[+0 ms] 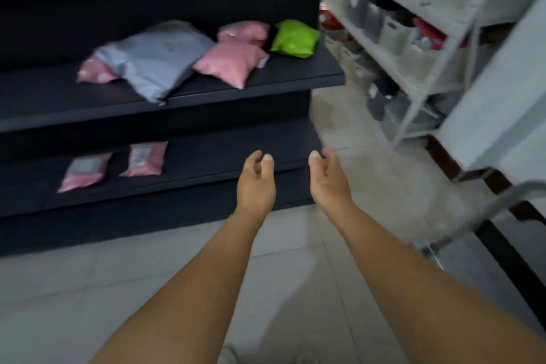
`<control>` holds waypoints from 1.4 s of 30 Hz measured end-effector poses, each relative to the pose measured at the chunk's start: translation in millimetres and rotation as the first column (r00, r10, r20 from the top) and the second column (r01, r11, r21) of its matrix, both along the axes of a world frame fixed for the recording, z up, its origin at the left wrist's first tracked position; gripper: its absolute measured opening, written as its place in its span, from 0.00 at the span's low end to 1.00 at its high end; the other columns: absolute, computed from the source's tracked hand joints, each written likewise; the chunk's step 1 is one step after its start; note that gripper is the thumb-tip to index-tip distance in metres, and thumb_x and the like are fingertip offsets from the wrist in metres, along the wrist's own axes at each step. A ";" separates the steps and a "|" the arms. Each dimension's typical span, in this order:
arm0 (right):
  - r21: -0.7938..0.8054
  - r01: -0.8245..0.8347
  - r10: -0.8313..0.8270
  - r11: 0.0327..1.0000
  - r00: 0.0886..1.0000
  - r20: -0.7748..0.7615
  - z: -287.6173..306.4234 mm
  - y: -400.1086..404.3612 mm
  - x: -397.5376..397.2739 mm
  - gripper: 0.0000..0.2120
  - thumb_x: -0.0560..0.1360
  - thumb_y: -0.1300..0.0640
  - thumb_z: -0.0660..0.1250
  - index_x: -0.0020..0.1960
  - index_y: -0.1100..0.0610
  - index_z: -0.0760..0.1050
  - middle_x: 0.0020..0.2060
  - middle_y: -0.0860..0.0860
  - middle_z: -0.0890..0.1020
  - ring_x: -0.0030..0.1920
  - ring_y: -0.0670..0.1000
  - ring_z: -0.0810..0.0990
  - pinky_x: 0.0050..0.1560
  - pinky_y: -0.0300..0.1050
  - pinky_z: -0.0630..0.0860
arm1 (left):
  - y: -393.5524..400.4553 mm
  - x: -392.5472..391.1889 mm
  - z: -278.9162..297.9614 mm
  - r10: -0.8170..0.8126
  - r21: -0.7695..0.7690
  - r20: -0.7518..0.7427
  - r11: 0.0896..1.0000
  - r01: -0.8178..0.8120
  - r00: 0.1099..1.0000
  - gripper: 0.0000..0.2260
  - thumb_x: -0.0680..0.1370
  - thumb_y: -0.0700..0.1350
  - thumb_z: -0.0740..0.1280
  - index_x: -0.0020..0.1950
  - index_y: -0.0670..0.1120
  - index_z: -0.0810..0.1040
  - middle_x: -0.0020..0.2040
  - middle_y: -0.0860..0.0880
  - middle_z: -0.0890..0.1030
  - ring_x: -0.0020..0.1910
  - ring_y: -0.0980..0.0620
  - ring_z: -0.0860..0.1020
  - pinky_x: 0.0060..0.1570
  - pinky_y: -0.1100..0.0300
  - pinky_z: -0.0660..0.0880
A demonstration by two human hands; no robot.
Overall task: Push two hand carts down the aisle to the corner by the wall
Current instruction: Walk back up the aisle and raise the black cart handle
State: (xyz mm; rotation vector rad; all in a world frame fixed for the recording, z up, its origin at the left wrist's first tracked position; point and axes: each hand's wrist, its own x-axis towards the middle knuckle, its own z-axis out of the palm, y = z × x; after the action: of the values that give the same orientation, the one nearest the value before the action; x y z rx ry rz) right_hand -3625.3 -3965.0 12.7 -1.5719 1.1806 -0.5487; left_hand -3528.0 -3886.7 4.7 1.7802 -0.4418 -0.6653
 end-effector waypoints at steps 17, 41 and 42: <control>0.003 -0.687 0.681 0.726 0.720 0.138 21.7 270.3 247.5 0.25 0.81 0.44 0.52 0.74 0.54 0.62 0.61 0.45 0.75 0.60 0.47 0.72 0.56 0.41 0.64 | 333.6 164.8 10.5 0.766 -0.055 -0.036 0.640 -0.767 0.642 0.21 0.80 0.57 0.57 0.72 0.52 0.67 0.67 0.52 0.74 0.65 0.53 0.73 0.67 0.51 0.68; -0.079 -0.962 0.927 0.260 0.226 0.298 74.5 635.5 539.4 0.25 0.81 0.42 0.51 0.74 0.54 0.61 0.65 0.50 0.73 0.63 0.50 0.72 0.57 0.45 0.68 | 679.9 381.4 80.9 0.988 -0.261 0.037 0.153 -0.953 0.148 0.22 0.81 0.56 0.57 0.73 0.49 0.65 0.67 0.49 0.73 0.65 0.50 0.72 0.66 0.51 0.69; -0.081 -0.968 0.930 0.236 0.201 0.307 78.7 647.8 555.4 0.25 0.81 0.42 0.51 0.74 0.53 0.61 0.66 0.50 0.73 0.64 0.50 0.72 0.58 0.45 0.68 | 689.7 395.7 85.1 0.991 -0.269 0.045 0.134 -0.954 0.127 0.22 0.81 0.56 0.57 0.72 0.49 0.66 0.67 0.49 0.74 0.65 0.50 0.72 0.66 0.50 0.69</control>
State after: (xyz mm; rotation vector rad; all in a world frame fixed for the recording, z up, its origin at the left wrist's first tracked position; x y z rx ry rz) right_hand -3069.9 -3317.2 91.4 -1.6798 -0.1921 0.1808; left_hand -3132.3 -3196.9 89.8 1.5154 0.6103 0.5730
